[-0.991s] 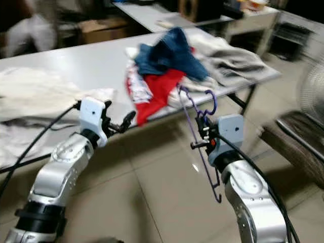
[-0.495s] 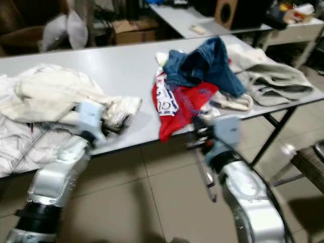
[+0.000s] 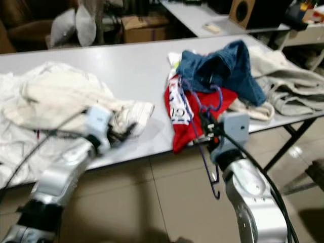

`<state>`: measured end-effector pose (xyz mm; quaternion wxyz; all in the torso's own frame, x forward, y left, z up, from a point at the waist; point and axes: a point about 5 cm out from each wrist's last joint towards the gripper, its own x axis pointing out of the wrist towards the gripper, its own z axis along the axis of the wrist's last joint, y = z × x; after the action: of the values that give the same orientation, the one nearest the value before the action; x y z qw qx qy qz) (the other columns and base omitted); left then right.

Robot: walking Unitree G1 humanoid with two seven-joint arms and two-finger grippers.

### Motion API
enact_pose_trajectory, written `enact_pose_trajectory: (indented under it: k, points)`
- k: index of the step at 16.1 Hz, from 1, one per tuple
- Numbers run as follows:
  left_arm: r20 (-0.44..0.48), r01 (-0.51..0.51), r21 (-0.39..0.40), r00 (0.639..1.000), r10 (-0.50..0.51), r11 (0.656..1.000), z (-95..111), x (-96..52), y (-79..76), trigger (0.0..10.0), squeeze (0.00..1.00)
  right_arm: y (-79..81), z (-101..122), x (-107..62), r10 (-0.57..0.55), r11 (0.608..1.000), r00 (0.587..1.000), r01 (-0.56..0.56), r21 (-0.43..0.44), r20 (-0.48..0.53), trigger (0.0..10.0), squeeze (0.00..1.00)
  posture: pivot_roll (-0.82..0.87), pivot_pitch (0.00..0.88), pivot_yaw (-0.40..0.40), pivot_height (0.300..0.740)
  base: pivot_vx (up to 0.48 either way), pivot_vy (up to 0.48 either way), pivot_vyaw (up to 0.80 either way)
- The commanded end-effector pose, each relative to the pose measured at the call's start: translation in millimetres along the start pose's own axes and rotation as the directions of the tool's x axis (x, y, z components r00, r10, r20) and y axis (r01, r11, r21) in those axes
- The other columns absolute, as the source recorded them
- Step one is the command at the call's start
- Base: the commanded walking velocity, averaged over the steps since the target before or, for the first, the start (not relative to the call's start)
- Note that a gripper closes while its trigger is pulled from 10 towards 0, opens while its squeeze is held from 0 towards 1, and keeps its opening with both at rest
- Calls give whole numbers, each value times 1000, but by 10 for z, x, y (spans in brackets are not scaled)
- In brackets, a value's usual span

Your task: Hang hanger

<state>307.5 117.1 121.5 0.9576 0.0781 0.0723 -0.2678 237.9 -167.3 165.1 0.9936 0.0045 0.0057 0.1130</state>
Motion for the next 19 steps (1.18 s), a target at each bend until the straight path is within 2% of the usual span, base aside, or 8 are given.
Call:
enact_pose_trajectory:
  k: [1, 3, 7, 8, 9, 10, 12, 19]
  points:
    - [-13, 22, 17, 1000, -21, 1000, -20, -4, 30, 2627, 0, 0, 13, 9, 6, 1000, 1000, -6, -1, 7, 10000, 0, -47, 0, -3, 723, 0, 0, 0]
    - [-99, 97, 108, 991, -87, 989, -162, 34, 11, 2118, 0, 8, 0, 7, 11, 1000, 1000, -11, -4, 1, 10000, 0, -52, 0, -6, 723, 0, 0, 0]
    - [-176, 104, 289, 983, -54, 952, -251, 113, 129, 5020, 0, 2, -4, 5, 14, 1000, 1000, -14, -9, -3, 10000, 0, -60, 0, -8, 723, 0, 0, 0]
    - [-192, 105, 371, 981, -34, 923, -258, 141, 170, 8235, 0, -3, -3, 5, 16, 1000, 1000, -16, -15, -4, 10000, 0, -60, 0, -9, 723, 0, 0, 0]
    - [-194, 92, 408, 981, -12, 908, -252, 152, 195, 8196, 0, -4, -3, 6, 17, 1000, 1000, -17, -16, -4, 10000, 0, -60, 0, -11, 723, 0, 0, 0]
    - [-194, 90, 436, 981, -4, 896, -248, 158, 208, 6549, 0, -1, -3, 7, 18, 1000, 1000, -18, -17, -3, 10000, 0, -60, 0, -11, 723, 0, 0, 0]
    - [-196, 110, 506, 981, -10, 855, -247, 162, 224, 745, 0, 2, -3, 6, 20, 1000, 1000, -20, -19, -1, 10000, 0, -61, 0, -10, 723, 0, 0, 0]
    - [-139, 126, 488, 988, -66, 864, -185, 137, 280, 0, 0, -17, -15, -8, 27, 999, 1000, -27, -25, 1, 10000, 0, -54, 0, -9, 723, 0, 0, 0]
